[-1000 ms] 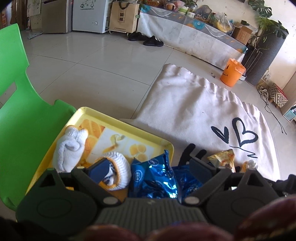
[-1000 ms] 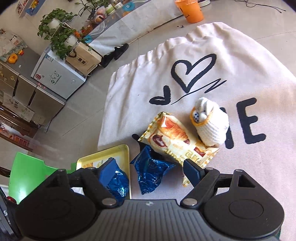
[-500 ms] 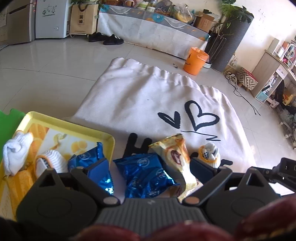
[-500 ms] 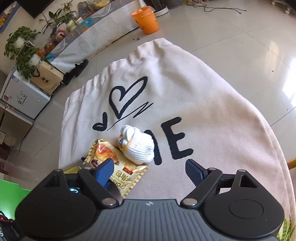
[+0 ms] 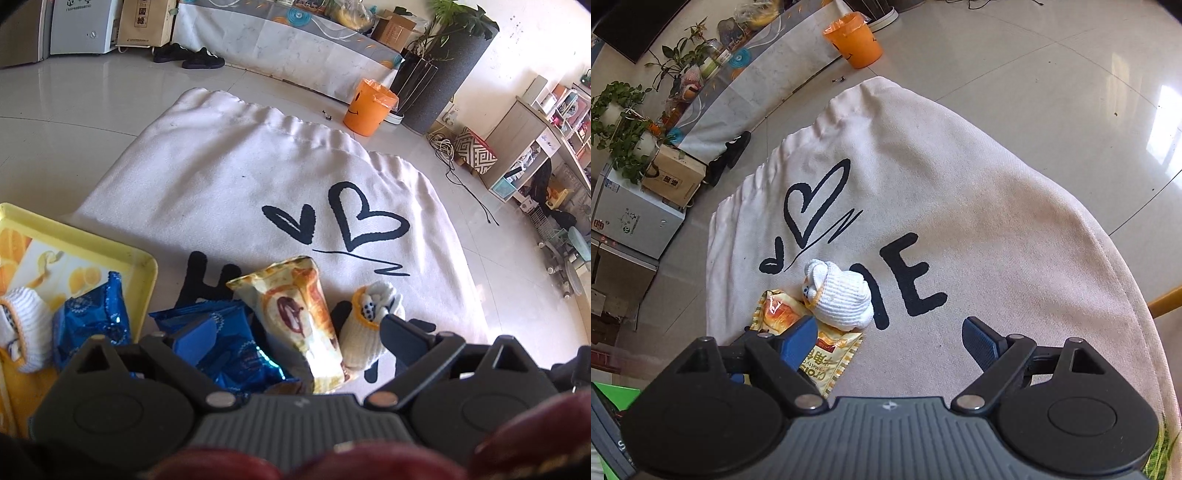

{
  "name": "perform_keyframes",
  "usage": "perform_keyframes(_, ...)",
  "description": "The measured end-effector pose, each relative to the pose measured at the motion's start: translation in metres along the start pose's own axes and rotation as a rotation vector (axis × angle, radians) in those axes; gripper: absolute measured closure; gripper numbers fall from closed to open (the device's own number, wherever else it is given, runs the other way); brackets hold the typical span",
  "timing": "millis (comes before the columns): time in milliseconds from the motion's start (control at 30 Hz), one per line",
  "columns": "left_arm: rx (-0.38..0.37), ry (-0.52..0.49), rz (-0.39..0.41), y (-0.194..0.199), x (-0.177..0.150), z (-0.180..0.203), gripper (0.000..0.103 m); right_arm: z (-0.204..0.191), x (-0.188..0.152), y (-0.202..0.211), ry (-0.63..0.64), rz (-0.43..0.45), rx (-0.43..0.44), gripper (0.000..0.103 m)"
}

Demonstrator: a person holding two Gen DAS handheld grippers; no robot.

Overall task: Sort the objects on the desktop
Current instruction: 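Move both open tools back over the remaining pile, then close the left tool on a blue foil packet and lift it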

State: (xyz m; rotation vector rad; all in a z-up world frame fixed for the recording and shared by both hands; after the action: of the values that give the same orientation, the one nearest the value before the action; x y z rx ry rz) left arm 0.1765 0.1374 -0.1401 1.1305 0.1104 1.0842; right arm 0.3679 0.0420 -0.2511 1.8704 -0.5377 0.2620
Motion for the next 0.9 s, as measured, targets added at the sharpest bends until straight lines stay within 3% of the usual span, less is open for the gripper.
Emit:
perform_keyframes(500, 0.069, 0.007, 0.049, -0.044, 0.004, -0.004, 0.001, 0.007, -0.001, -0.004, -0.029, -0.022, 0.032, 0.017)
perform_keyframes(900, 0.029, -0.04, -0.067, -0.036, -0.03, 0.005, 0.001, 0.009, 0.003, -0.003, -0.034, -0.013, 0.028, 0.017)
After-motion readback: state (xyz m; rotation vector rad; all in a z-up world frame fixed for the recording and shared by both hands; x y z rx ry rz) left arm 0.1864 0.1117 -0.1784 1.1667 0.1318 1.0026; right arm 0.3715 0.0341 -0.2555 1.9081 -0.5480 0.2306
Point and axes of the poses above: each gripper's, at about its wrist camera, not at the fingertips, and y roughly against the way its jaws point, z to its right, x to its top, the point moved 5 cm from there along -y, roughly the way its jaws point, and after that the axes turned 15 degrees about y, right-handed, at the moved point
